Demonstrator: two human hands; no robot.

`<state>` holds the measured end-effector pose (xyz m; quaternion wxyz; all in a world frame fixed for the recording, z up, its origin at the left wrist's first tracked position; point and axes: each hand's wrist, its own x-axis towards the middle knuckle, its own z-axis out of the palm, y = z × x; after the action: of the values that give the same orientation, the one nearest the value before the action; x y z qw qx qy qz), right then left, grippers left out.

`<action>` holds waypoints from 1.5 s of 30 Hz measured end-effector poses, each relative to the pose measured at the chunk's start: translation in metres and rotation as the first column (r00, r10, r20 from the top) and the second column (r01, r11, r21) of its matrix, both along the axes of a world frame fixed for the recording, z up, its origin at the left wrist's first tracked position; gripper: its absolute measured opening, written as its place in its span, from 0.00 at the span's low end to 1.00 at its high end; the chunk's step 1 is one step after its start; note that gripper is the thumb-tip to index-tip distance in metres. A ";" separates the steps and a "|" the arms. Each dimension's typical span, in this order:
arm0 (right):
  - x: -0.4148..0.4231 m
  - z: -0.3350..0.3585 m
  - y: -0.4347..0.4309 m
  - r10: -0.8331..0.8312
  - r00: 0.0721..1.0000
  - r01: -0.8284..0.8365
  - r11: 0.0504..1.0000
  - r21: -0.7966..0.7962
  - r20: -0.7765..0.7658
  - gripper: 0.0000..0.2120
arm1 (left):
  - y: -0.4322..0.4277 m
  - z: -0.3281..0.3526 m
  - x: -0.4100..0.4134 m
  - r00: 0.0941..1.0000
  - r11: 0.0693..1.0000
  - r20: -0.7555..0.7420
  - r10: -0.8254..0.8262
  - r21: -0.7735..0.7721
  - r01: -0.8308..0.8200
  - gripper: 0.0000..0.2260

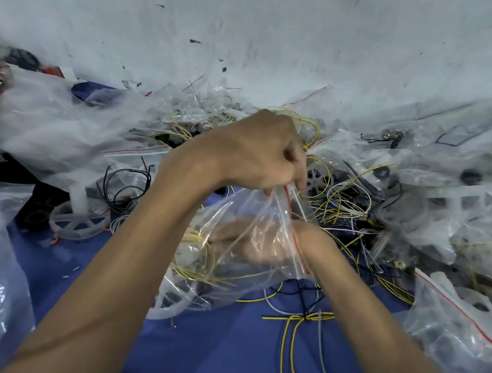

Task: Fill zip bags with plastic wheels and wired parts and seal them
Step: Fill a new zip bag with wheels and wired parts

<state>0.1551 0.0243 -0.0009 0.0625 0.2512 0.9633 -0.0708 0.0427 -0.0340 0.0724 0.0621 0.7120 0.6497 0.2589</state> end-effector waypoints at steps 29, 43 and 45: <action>-0.007 0.030 0.042 -0.491 0.506 -0.025 0.813 -0.581 -0.709 0.08 | -0.003 0.004 -0.047 0.775 0.973 0.621 0.119 0.082 -0.216 0.29; 0.004 0.066 0.032 -0.823 0.271 -0.507 0.319 -0.801 -0.499 0.05 | 0.043 -0.049 -0.023 0.941 0.953 -0.247 0.233 -0.133 -0.271 0.29; 0.007 0.066 0.034 -0.788 0.278 -0.492 0.374 -0.786 -0.549 0.05 | 0.041 -0.048 -0.032 0.940 0.945 -0.113 0.322 -0.015 -0.325 0.16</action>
<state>0.1625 0.0587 0.0647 -0.4014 0.1934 0.5297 -0.7217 0.0105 0.0073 0.0239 -0.0048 0.6075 0.7645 0.2155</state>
